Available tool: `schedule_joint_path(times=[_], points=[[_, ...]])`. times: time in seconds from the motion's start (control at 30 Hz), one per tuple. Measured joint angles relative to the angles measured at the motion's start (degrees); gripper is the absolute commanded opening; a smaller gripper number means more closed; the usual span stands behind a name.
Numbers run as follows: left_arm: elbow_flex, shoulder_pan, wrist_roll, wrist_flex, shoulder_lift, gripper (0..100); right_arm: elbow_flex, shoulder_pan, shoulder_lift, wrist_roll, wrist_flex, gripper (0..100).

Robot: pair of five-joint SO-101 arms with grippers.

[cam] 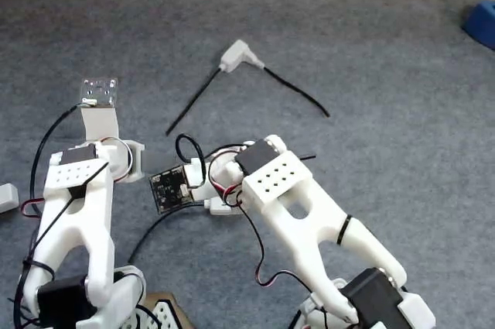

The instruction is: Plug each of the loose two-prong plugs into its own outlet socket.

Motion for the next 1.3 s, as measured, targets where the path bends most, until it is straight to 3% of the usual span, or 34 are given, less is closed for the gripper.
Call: schedule_joint_path(times=[0.57,1.3], points=[[0.0,0.0,0.0,0.1,0.0,47,-0.4,2.0,1.1,0.2,4.0,0.9],[0.0,0.0,0.0,0.1,0.0,47,-23.5,0.3,9.6,-3.8,24.3,0.9]])
